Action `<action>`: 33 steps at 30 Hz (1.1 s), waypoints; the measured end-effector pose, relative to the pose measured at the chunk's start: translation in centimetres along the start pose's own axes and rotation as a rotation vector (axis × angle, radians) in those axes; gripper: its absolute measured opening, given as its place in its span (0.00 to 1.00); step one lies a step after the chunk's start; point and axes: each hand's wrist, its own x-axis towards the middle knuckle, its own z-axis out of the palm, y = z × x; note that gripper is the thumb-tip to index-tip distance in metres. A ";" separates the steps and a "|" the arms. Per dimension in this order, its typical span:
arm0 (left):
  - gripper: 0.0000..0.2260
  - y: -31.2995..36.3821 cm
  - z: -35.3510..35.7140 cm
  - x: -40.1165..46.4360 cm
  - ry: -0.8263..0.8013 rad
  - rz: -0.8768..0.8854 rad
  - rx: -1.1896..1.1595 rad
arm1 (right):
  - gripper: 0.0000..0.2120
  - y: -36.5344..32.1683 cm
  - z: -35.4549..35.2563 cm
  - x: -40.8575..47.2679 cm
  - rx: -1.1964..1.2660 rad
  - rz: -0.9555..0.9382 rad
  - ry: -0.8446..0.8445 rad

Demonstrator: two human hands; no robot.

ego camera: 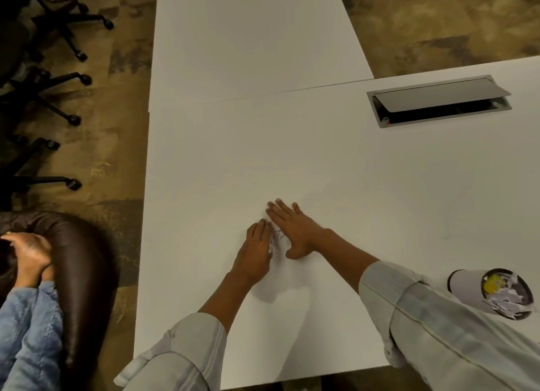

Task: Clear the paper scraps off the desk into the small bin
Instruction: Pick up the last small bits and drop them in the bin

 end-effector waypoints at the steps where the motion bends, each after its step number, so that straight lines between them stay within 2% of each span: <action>1: 0.31 0.4 0.4 -0.2 0.022 -0.008 -0.004 | 0.56 -0.3 0.1 0.0 -0.022 -0.016 -0.005; 3: 0.28 1.1 1.1 -0.6 0.057 -0.038 -0.054 | 0.52 -0.9 0.6 -0.4 -0.040 -0.028 0.015; 6: 0.23 1.7 1.9 -1.4 0.101 -0.086 -0.125 | 0.38 -2.2 2.2 -1.8 0.027 0.003 0.117; 8: 0.20 2.0 2.3 -2.1 0.129 -0.109 -0.167 | 0.33 -3.1 3.5 -2.9 0.048 0.047 0.174; 11: 0.20 2.0 3.0 -3.3 0.151 -0.042 -0.152 | 0.30 -4.2 5.5 -4.2 0.041 0.110 0.203; 16: 0.31 2.6 3.5 -4.7 0.072 -0.020 -0.079 | 0.28 -5.1 7.1 -6.6 0.010 0.117 0.249; 20: 0.23 4.3 4.3 -5.1 0.075 -0.037 0.023 | 0.23 -5.6 7.2 -7.4 0.037 0.159 0.230; 23: 0.22 5.2 4.8 -5.4 0.023 -0.049 0.113 | 0.20 -5.8 7.2 -7.9 0.017 0.186 0.244; 27: 0.14 5.6 4.7 -5.2 -0.007 -0.032 0.200 | 0.13 -6.2 7.5 -8.3 0.025 0.244 0.246; 31: 0.09 5.7 4.5 -4.4 0.030 -0.046 0.080 | 0.10 -6.0 7.4 -8.0 0.039 0.247 0.247; 33: 0.08 6.0 3.7 -3.8 0.079 -0.141 -0.042 | 0.10 -5.6 7.3 -7.8 0.070 0.246 0.261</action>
